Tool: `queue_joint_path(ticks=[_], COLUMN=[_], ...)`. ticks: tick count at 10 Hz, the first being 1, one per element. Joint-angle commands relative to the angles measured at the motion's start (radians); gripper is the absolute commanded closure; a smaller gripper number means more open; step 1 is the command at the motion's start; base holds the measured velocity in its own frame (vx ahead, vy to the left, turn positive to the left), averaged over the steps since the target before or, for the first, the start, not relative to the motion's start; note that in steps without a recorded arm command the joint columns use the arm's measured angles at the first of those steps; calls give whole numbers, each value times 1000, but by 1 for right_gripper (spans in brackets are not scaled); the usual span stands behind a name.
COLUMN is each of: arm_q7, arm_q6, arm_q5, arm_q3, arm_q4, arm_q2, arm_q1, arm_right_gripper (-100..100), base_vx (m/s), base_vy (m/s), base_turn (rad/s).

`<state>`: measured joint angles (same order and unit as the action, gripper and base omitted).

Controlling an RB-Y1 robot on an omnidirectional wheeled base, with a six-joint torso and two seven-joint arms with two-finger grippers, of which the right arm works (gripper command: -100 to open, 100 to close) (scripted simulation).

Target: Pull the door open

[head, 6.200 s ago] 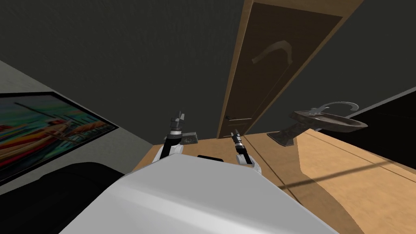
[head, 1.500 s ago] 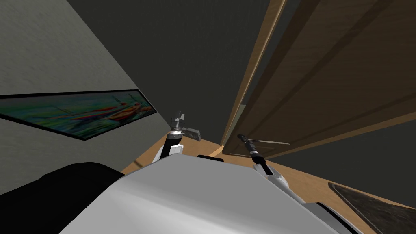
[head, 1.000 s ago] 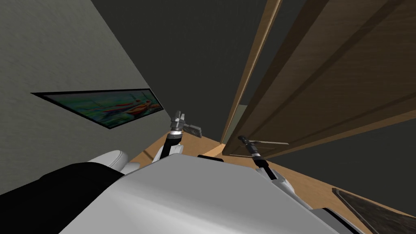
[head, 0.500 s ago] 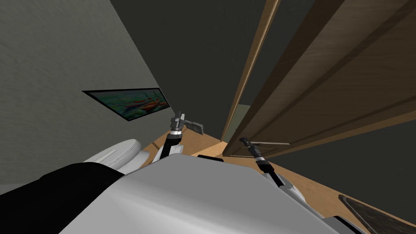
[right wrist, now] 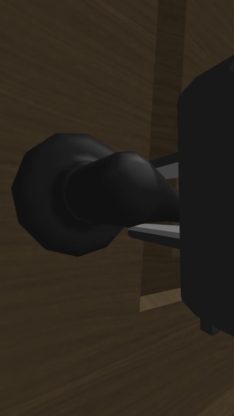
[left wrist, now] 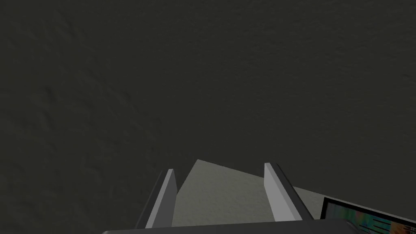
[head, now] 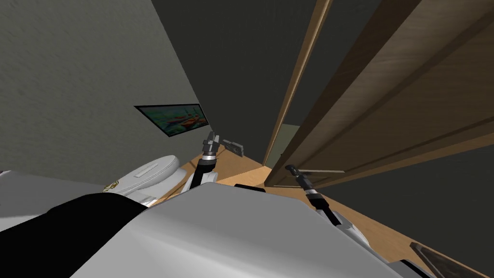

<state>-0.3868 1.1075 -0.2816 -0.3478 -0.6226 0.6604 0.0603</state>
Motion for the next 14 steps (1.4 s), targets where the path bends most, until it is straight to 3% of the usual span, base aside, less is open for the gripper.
queue_joint_path(ticks=[1,6,8,14], arm_q7=[-2,-20,-23,-29], arm_q6=[17,77,80,229], arm_q5=[0,-1,0,-47], arm_q3=[-4,-19,-22,-55], arm_q4=[0,27,34,140], arm_q2=[7,24,23,17], arm_q1=[12,29,28,91], arm_right_gripper=[100,100,100,100], base_vx=[-229,-236,-151,-59], base_vy=[-99,-103,-67,-48], base_turn=[163,190,78,152])
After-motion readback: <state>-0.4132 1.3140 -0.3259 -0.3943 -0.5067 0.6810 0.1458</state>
